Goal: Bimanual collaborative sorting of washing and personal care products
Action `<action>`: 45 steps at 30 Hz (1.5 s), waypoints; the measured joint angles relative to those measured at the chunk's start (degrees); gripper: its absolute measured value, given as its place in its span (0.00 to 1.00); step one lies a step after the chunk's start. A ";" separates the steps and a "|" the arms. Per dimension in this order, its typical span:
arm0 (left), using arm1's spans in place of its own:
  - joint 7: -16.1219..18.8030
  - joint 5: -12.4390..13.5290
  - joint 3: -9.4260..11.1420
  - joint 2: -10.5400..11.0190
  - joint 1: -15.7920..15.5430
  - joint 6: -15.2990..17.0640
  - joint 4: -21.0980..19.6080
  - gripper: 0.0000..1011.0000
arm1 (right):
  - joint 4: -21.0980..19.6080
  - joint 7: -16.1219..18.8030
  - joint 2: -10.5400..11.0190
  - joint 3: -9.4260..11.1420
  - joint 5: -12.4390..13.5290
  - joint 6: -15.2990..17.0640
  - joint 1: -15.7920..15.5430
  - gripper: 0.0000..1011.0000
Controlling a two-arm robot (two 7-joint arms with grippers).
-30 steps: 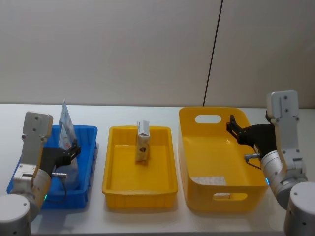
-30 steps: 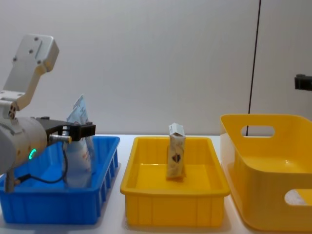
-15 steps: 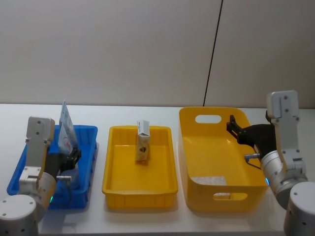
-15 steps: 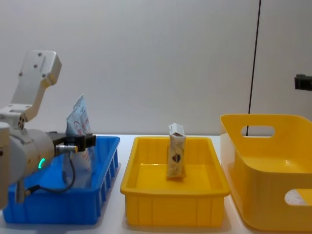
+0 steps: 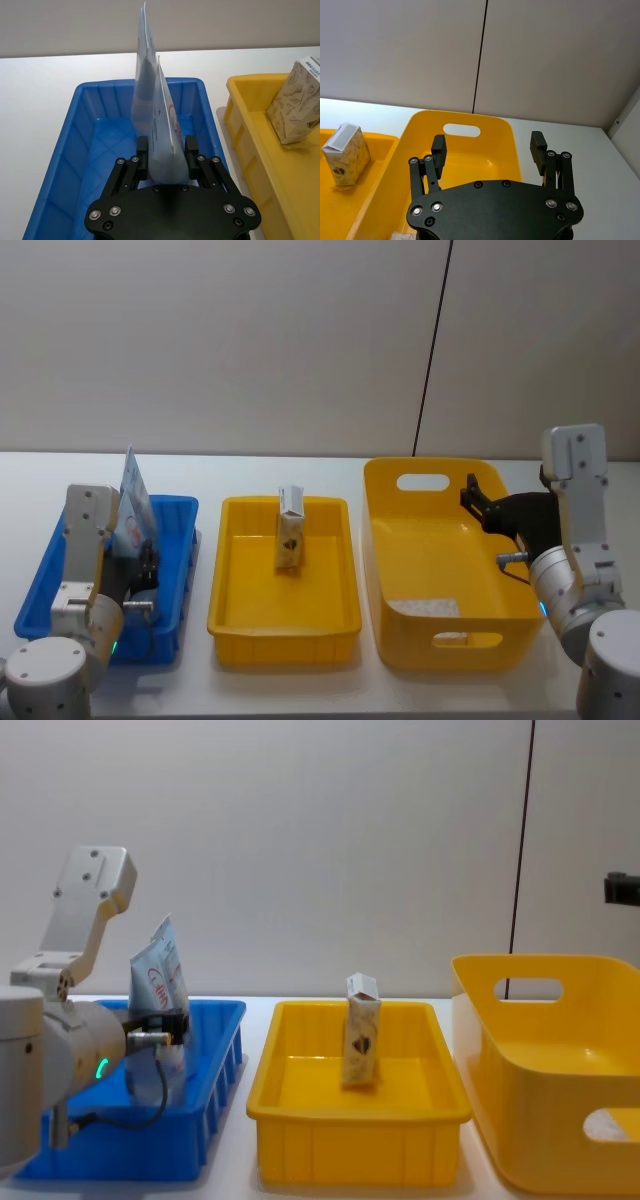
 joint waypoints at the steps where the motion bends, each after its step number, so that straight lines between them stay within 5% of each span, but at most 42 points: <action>1: 0.03 0.10 0.00 -0.06 -0.07 -0.05 0.18 0.41 | 0.00 0.00 0.00 0.00 0.00 0.00 0.00 0.99; 11: 0.07 1.75 0.53 0.01 -0.41 -1.26 0.79 0.34 | 0.00 0.00 0.00 0.00 0.00 0.00 0.00 0.99; 23: -2.95 3.44 1.23 2.58 -0.37 -2.73 -5.22 0.29 | 0.00 0.00 0.00 0.00 0.00 0.00 0.00 0.99; 35: -10.28 2.21 0.76 6.30 -0.90 -3.59 -14.50 0.28 | 0.00 0.00 0.00 0.00 0.00 0.00 0.00 0.99; 45: -17.30 -1.06 0.32 7.70 -2.01 -4.73 -18.00 0.28 | 0.00 0.00 0.00 0.00 0.00 0.00 0.00 0.99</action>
